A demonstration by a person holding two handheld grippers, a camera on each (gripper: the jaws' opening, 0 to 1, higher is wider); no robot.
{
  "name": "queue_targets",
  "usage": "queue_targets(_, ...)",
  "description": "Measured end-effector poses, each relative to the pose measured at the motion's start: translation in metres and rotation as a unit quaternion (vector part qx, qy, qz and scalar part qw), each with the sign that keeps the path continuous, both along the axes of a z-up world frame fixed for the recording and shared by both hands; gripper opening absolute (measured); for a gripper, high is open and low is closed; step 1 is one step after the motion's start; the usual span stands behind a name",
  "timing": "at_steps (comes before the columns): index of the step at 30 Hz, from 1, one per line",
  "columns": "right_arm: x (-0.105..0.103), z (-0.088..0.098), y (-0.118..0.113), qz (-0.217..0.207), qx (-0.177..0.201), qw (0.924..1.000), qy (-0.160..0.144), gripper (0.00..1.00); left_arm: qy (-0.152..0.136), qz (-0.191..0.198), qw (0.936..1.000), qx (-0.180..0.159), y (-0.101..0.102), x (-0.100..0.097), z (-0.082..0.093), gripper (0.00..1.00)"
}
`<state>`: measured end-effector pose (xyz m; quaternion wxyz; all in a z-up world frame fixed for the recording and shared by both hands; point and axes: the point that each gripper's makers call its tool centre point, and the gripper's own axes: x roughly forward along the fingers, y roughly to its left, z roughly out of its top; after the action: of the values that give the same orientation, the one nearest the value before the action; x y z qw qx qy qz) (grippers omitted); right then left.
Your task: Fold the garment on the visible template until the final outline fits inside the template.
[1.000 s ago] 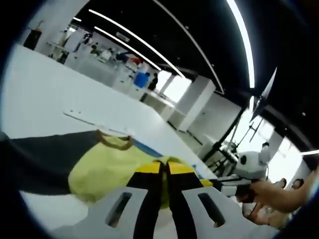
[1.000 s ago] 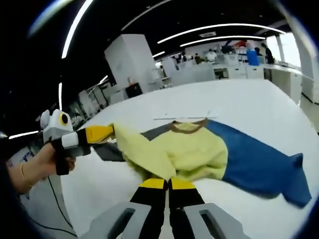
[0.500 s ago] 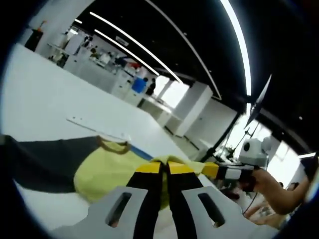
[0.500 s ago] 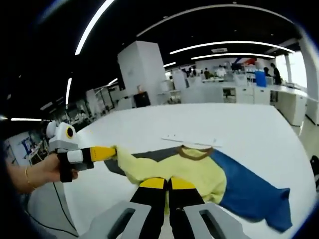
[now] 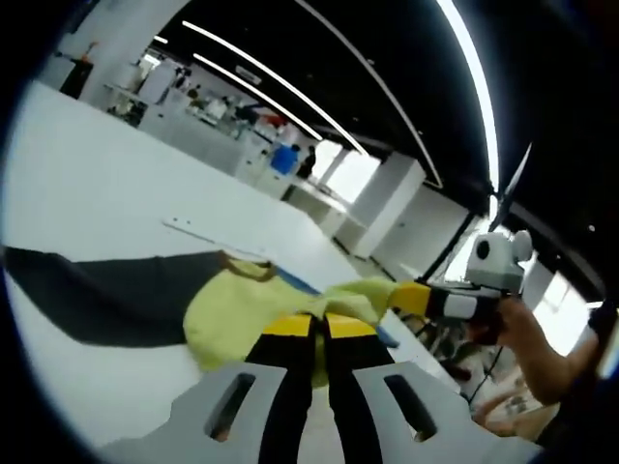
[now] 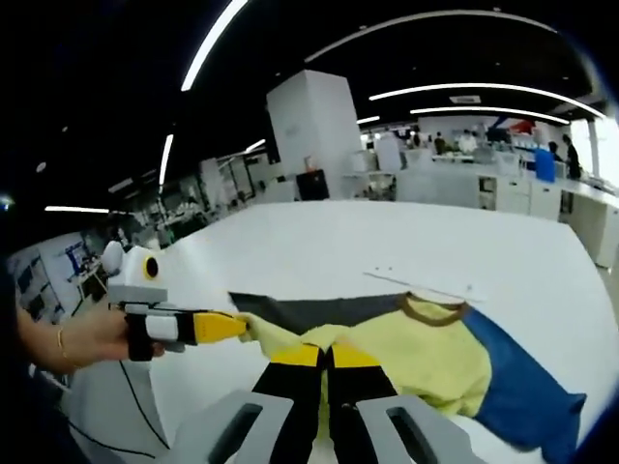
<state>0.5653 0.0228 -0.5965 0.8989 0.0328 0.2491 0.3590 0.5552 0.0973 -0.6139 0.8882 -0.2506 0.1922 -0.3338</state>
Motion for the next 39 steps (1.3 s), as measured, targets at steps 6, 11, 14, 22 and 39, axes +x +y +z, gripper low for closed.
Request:
queue_targets(6, -0.005, -0.009, 0.031, 0.025, -0.002, 0.9996, 0.011, 0.00, 0.011, 0.018, 0.9998, 0.002, 0.018, 0.000, -0.008, 0.00)
queue_targets(11, -0.014, -0.026, 0.049, 0.040, -0.020, 0.9989, 0.017, 0.00, 0.019, 0.029, 0.9993, 0.012, 0.032, -0.002, -0.017, 0.00)
queue_targets(14, -0.023, -0.041, 0.056, 0.054, -0.045, 0.9973, 0.022, 0.00, 0.030, 0.034, 0.9989, 0.011, 0.038, -0.003, -0.025, 0.00)
queue_targets(22, -0.044, -0.075, 0.066, 0.082, -0.074, 0.9928, 0.046, 0.00, 0.054, 0.036, 0.9976, 0.024, 0.043, -0.013, -0.046, 0.00)
queue_targets(39, -0.056, -0.072, 0.031, 0.088, -0.054, 0.9938, 0.039, 0.52, 0.063, 0.051, 0.9964, 0.025, 0.051, -0.012, -0.052, 0.00)
